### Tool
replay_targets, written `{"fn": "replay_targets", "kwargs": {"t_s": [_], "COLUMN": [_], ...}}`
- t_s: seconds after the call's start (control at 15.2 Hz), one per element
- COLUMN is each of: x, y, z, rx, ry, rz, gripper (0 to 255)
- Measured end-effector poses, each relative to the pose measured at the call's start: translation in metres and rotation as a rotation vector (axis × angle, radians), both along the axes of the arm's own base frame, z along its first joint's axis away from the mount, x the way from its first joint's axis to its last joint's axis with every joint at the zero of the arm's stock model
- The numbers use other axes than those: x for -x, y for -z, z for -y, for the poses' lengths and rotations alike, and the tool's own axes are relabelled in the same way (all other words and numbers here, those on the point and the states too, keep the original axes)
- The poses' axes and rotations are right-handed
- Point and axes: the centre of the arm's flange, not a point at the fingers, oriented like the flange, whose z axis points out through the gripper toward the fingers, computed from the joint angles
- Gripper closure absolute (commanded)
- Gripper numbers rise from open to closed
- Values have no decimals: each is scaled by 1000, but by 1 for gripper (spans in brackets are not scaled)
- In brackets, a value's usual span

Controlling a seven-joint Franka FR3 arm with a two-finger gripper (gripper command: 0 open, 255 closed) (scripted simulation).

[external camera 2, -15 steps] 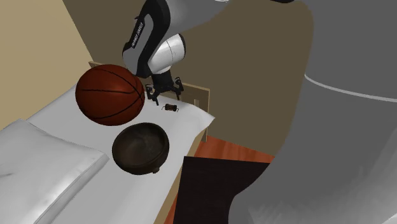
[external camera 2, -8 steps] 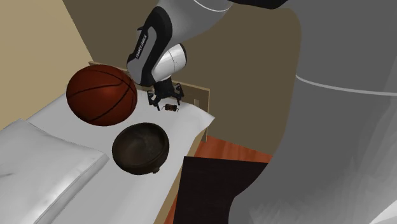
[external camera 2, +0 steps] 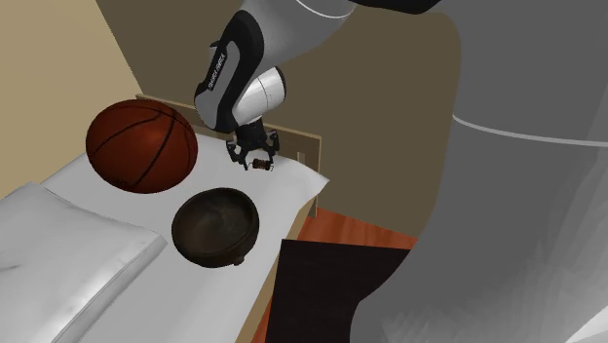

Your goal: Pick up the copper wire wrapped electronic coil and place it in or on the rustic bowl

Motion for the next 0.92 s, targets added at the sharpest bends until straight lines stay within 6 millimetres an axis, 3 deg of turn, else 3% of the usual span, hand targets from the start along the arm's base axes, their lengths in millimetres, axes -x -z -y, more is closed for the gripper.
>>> {"fn": "replay_targets", "kwargs": {"t_s": [0.46,0.92], "x": [0,-1], "y": [0,-31], "z": [0,1], "rx": [0,0], "ry": [0,0], "rz": [0,0], "gripper": [255,255]}}
